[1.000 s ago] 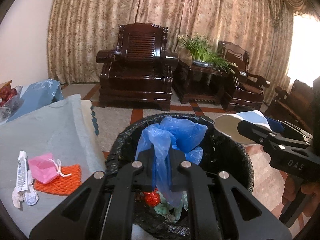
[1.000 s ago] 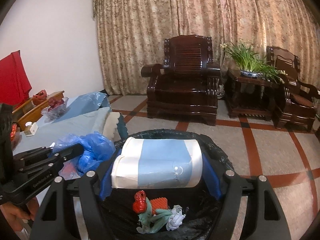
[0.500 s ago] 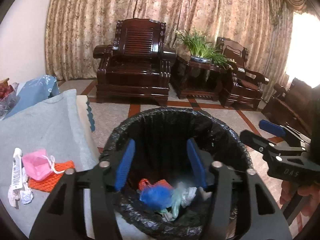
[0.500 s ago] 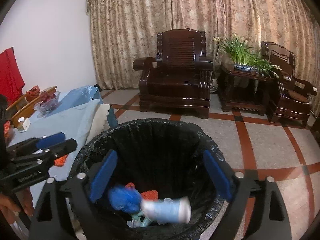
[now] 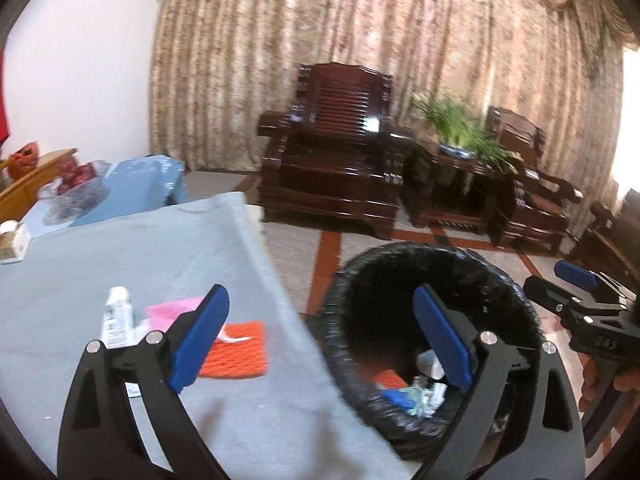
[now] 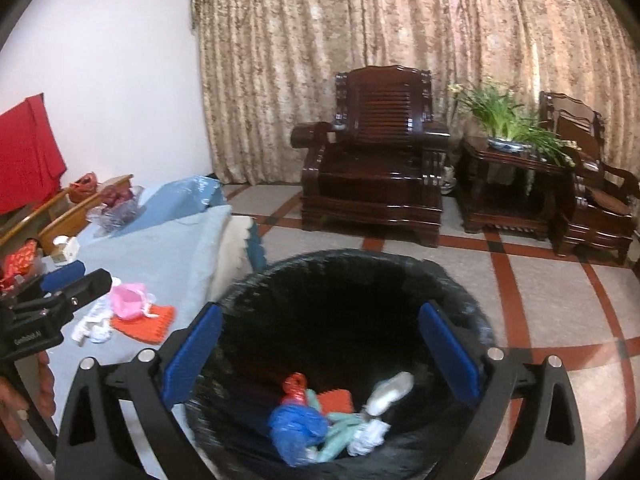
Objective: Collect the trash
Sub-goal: 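Move both open tools back over the remaining trash on the table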
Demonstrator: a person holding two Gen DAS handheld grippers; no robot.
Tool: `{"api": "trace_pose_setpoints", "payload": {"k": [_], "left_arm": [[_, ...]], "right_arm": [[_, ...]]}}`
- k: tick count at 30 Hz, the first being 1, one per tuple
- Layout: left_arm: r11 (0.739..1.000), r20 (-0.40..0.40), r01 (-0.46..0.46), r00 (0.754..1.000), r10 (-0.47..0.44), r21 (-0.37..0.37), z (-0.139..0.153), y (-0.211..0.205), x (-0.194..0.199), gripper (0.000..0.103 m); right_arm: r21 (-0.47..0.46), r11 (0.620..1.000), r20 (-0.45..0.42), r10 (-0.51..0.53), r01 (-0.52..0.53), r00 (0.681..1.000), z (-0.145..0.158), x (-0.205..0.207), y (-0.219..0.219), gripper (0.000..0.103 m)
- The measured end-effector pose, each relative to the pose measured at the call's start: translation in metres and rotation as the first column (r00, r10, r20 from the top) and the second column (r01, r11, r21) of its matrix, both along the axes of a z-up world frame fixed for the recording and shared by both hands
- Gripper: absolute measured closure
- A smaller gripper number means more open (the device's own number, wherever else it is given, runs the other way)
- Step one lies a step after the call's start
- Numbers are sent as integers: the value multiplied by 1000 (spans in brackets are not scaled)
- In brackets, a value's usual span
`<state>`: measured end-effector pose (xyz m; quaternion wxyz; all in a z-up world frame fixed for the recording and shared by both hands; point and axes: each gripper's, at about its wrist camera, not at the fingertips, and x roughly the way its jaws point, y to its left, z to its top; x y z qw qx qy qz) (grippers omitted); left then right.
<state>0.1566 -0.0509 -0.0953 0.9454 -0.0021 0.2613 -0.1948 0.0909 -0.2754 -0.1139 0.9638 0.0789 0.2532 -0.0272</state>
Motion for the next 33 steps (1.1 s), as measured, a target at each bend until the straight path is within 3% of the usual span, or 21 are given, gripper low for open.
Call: {"api": "trace_pose_setpoints", "payload": {"k": [8, 17, 24, 33], "left_arm": [[988, 43, -152, 987, 152, 9, 12, 72, -7, 12], [955, 53, -290, 956, 287, 54, 10, 145, -11, 12], [929, 24, -360, 933, 359, 86, -7, 184, -10, 12], [917, -51, -382, 919, 390, 119, -44, 202, 7, 12]], "right_arm": [[12, 993, 31, 119, -120, 992, 8, 20, 58, 6], [6, 968, 43, 250, -251, 967, 5, 42, 128, 6], [2, 951, 31, 308, -309, 951, -4, 59, 167, 6], [23, 932, -3, 363, -362, 932, -26, 84, 195, 7]]}}
